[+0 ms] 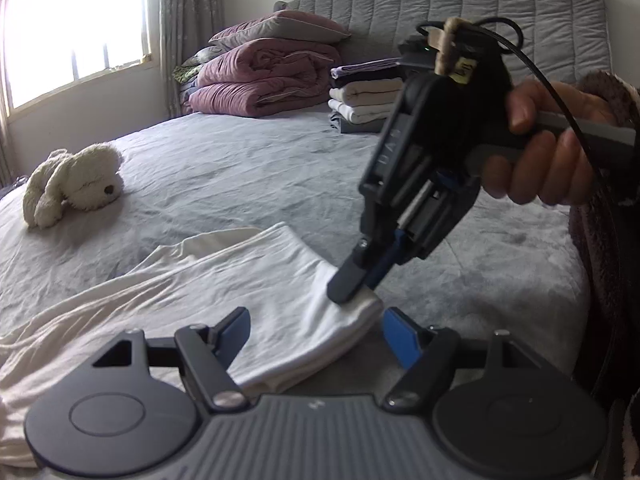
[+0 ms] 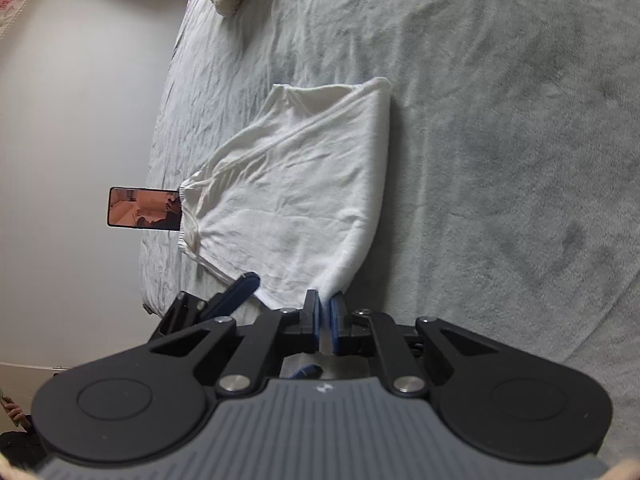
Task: Fold clothes
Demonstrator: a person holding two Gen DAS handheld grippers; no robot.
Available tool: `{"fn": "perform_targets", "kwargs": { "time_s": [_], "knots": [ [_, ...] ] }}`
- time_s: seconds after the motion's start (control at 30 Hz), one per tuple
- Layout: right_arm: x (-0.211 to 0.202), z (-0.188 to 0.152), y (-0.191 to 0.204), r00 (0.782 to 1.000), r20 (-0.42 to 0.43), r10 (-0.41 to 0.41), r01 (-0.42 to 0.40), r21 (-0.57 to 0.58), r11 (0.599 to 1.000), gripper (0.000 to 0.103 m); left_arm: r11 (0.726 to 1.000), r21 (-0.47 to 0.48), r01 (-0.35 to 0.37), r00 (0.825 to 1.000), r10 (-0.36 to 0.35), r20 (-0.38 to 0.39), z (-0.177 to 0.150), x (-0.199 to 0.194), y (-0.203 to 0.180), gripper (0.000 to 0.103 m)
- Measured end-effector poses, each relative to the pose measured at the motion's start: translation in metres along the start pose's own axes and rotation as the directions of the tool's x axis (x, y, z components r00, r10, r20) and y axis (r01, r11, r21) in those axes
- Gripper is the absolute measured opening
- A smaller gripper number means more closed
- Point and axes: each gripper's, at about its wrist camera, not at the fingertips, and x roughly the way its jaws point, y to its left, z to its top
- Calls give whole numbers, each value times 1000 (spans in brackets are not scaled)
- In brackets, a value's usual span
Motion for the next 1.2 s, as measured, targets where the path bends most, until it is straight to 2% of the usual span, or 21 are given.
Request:
{"fn": "perform_targets", "kwargs": {
  "time_s": [0.13, 0.2, 0.27, 0.3, 0.33, 0.4, 0.47, 0.5, 0.53, 0.63, 0.7, 0.77, 0.83, 0.93, 0.97, 1.03, 1.2],
  "knots": [
    [-6, 1, 10, 999, 15, 33, -33, -25, 999, 8, 998, 45, -53, 999, 53, 2, 5, 11, -13, 60],
    [-7, 1, 12, 999, 23, 42, -41, -29, 999, 8, 996, 41, -80, 997, 80, -11, 7, 18, -16, 47],
    [-8, 2, 10, 999, 30, 34, -33, -33, 999, 9, 992, 25, -122, 991, 124, -53, 8, 28, -18, 24],
    [-7, 4, 8, 999, 36, 24, -23, -31, 999, 15, 990, 17, -138, 988, 139, -71, 8, 32, -18, 18],
    [-7, 5, 5, 999, 39, 9, -8, -24, 1000, 16, 989, 6, -148, 986, 148, -81, 7, 35, -17, 11],
    [-7, 10, 1, 999, 43, -19, 21, -32, 999, 17, 987, -23, -159, 984, 156, -86, 7, 35, -15, 11],
    [-6, 16, -3, 997, 55, -56, 58, -42, 997, 24, 985, -59, -163, 984, 159, -81, 6, 33, -13, 11],
    [-4, 19, -5, 996, 60, -73, 75, -43, 996, 32, 983, -77, -166, 984, 160, -79, 5, 32, -12, 11],
    [-1, 23, -7, 995, 62, -80, 82, -36, 996, 36, 981, -86, -173, 983, 167, -78, 5, 32, -12, 11],
    [5, 35, -12, 995, 74, -64, 65, -16, 998, 36, 974, -91, -209, 976, 202, -79, 5, 34, -19, 11],
    [7, 43, -13, 993, 111, -49, 53, -35, 998, 36, 968, -94, -233, 971, 226, -80, 5, 35, -23, 11],
    [9, 50, -15, 988, 151, -39, 47, -51, 998, 30, 962, -97, -257, 965, 249, -82, 5, 36, -27, 12],
    [11, 55, -24, 982, 187, -31, 34, -13, 999, 11, 952, -112, -285, 957, 276, -88, 6, 38, -30, 12],
    [8, 55, -31, 976, 216, -21, 15, 31, 999, 8, 930, -159, -330, 943, 317, -103, 9, 40, -35, 11],
    [6, 54, -27, 972, 233, -32, 28, 22, 999, 8, 922, -174, -347, 937, 332, -106, 10, 40, -37, 6],
    [-1, 51, -18, 960, 274, -58, 63, -9, 998, 7, 906, -204, -371, 928, 355, -111, 14, 40, -41, 5],
    [-21, 48, -9, 945, 308, -110, 115, -1, 993, 6, 892, -245, -381, 925, 367, -102, 34, 41, -54, 4]
  ]
}}
